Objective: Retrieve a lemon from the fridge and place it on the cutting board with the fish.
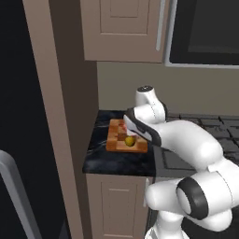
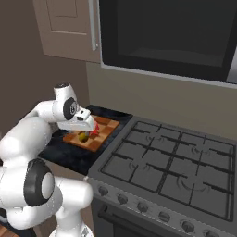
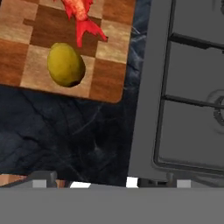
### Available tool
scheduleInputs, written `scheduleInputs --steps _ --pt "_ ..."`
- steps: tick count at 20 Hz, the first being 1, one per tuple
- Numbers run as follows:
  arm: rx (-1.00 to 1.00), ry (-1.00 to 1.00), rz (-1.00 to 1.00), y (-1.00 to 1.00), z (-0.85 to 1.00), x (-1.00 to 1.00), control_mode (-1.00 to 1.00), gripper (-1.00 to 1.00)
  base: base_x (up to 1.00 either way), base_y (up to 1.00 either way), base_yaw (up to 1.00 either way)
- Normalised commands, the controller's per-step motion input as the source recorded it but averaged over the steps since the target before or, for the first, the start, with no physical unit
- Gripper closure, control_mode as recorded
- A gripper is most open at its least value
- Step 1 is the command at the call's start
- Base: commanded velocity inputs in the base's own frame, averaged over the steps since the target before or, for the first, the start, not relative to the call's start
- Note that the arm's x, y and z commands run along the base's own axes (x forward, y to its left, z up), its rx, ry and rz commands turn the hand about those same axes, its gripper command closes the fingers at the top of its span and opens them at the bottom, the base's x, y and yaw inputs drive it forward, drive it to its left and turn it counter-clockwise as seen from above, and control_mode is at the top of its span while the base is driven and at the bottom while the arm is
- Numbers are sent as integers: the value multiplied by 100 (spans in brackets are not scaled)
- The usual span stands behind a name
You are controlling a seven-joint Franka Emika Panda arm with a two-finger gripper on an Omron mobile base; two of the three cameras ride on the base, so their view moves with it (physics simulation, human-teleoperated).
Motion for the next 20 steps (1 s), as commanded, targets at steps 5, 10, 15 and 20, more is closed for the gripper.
scheduleInputs --steps 5,10,15,20 --pt "1 1 -7 -60 0 -81 -100 -100 0 0 0" --pt "0 1 -2 -47 26 -62 -100 -100 0 0 0" --pt "2 0 0 -3 23 -61 -100 -100 0 0 0" --pt "12 -6 2 29 1 -58 -100 -100 0 0 0"
